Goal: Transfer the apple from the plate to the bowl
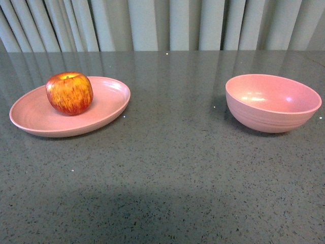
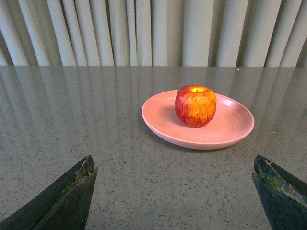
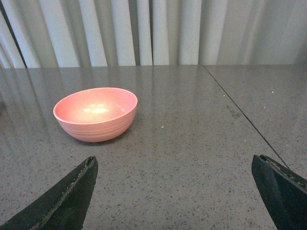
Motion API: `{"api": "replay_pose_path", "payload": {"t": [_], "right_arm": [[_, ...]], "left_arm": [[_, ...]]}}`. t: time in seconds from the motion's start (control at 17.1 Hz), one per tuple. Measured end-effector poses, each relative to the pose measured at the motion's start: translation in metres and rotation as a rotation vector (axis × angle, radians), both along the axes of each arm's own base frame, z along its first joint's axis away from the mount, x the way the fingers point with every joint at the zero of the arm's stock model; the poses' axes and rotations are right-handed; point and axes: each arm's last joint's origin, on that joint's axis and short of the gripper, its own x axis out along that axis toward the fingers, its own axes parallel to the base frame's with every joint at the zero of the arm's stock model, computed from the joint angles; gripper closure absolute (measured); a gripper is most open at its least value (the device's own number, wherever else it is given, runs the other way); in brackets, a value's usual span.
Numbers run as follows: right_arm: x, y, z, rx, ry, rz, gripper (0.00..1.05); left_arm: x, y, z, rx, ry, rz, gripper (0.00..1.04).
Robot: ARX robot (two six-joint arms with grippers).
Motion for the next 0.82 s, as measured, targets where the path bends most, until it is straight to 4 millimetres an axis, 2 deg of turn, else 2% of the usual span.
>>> {"api": "replay_pose_path", "payload": {"t": [0.06, 0.18, 0.23, 0.29, 0.47, 0.59, 0.7, 0.82], "right_arm": [[0.000, 0.000, 0.000, 0.000, 0.000, 0.000, 0.07], [0.001, -0.001, -0.004, 0.065, 0.219, 0.061, 0.07], [0.004, -0.001, -0.002, 0.090, 0.270, 0.062, 0.07], [0.006, -0.002, 0.003, 0.103, 0.255, 0.067, 0.07], [0.016, -0.001, 0.043, 0.099, 0.140, 0.083, 0.07], [0.032, 0.003, 0.064, 0.086, 0.111, 0.112, 0.07], [0.064, 0.010, 0.108, 0.055, 0.038, 0.121, 0.07], [0.097, 0.019, 0.130, 0.018, 0.059, 0.122, 0.07]], "left_arm": [[0.000, 0.000, 0.000, 0.000, 0.000, 0.000, 0.07], [0.000, 0.000, 0.000, 0.000, 0.000, -0.001, 0.07], [0.000, 0.000, 0.000, 0.000, 0.000, 0.000, 0.07], [0.000, 0.000, 0.000, 0.000, 0.000, 0.000, 0.07], [0.000, 0.000, 0.000, 0.000, 0.000, 0.000, 0.07], [0.000, 0.000, 0.000, 0.000, 0.000, 0.000, 0.07], [0.000, 0.000, 0.000, 0.000, 0.000, 0.000, 0.07], [0.000, 0.000, 0.000, 0.000, 0.000, 0.000, 0.07]]}}
